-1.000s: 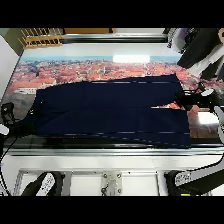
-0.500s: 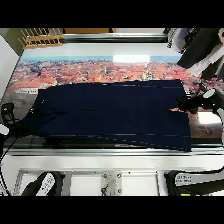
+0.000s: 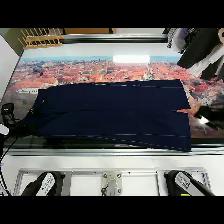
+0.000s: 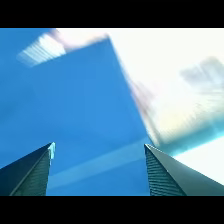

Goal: Fold the clothes and pants, and hang the long-sleeved shirts on hangers.

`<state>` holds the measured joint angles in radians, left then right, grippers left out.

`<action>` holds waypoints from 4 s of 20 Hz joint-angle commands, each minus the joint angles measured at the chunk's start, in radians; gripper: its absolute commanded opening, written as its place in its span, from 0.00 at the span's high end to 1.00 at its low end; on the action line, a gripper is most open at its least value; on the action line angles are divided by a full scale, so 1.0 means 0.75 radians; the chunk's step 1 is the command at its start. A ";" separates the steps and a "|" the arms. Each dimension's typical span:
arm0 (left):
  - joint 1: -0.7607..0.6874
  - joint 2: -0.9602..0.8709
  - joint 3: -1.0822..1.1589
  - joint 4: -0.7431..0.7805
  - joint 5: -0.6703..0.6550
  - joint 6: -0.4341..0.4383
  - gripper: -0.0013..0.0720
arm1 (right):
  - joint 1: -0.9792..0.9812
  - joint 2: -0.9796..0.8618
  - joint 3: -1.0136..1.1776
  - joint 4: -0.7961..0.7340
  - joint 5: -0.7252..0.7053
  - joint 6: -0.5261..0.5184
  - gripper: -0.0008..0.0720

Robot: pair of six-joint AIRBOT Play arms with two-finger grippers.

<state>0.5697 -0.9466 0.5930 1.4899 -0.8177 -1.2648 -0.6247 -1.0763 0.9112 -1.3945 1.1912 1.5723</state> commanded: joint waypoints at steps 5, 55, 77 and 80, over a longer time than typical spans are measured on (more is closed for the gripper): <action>0.002 0.001 0.001 0.000 -0.002 0.001 0.97 | -0.415 0.333 -0.550 0.025 0.087 0.091 0.15; -0.165 -0.083 0.675 0.016 -0.632 0.086 0.97 | 0.010 -0.004 0.350 -0.081 0.330 0.036 0.98; -0.282 -1.003 1.359 -0.034 -0.570 0.046 0.97 | 0.453 -1.011 1.359 -0.076 -0.099 0.348 0.98; -0.297 -1.072 1.420 -0.034 -0.558 0.032 0.97 | 0.453 -1.038 1.359 -0.074 -0.168 0.348 0.98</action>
<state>0.3607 -1.6993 1.6112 1.4689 -1.2518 -1.2308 -0.2878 -1.8351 1.9270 -1.4586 1.1366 1.8267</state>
